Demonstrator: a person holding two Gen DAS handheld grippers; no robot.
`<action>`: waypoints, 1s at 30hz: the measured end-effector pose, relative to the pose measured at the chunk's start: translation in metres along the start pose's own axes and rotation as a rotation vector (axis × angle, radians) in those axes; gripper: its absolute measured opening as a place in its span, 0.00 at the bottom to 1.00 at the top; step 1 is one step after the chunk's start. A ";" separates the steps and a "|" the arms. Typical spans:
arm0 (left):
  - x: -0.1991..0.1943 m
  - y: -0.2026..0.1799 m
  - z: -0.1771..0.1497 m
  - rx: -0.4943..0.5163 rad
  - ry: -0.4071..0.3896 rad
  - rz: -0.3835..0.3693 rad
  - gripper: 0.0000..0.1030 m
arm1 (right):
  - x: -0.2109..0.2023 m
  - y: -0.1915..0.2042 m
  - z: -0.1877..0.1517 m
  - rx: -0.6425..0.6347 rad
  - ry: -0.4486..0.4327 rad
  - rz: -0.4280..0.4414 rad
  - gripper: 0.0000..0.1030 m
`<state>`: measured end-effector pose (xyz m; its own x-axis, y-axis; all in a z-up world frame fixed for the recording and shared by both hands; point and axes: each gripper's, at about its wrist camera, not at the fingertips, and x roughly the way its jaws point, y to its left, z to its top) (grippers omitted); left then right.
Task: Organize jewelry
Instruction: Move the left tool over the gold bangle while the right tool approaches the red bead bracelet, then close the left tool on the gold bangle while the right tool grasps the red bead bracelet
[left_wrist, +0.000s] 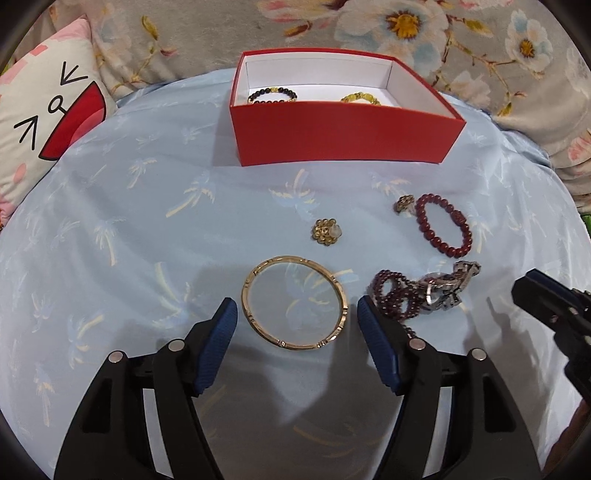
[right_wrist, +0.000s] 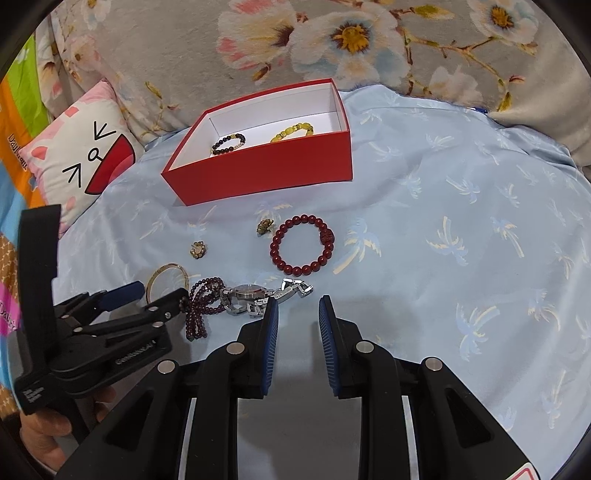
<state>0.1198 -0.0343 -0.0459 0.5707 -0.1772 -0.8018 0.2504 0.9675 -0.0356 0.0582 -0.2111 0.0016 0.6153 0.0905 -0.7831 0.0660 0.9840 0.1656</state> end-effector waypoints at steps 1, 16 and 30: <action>0.001 -0.001 0.000 0.009 -0.001 0.010 0.62 | 0.000 0.000 0.000 -0.001 0.001 0.000 0.23; 0.000 0.002 0.004 0.008 -0.022 0.024 0.55 | 0.022 -0.003 0.016 -0.007 0.002 -0.007 0.23; -0.002 0.006 0.018 0.005 -0.045 0.030 0.55 | 0.070 -0.009 0.048 -0.025 0.031 -0.048 0.23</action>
<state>0.1342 -0.0317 -0.0343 0.6121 -0.1565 -0.7752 0.2367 0.9715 -0.0092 0.1380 -0.2205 -0.0261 0.5875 0.0478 -0.8078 0.0749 0.9908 0.1131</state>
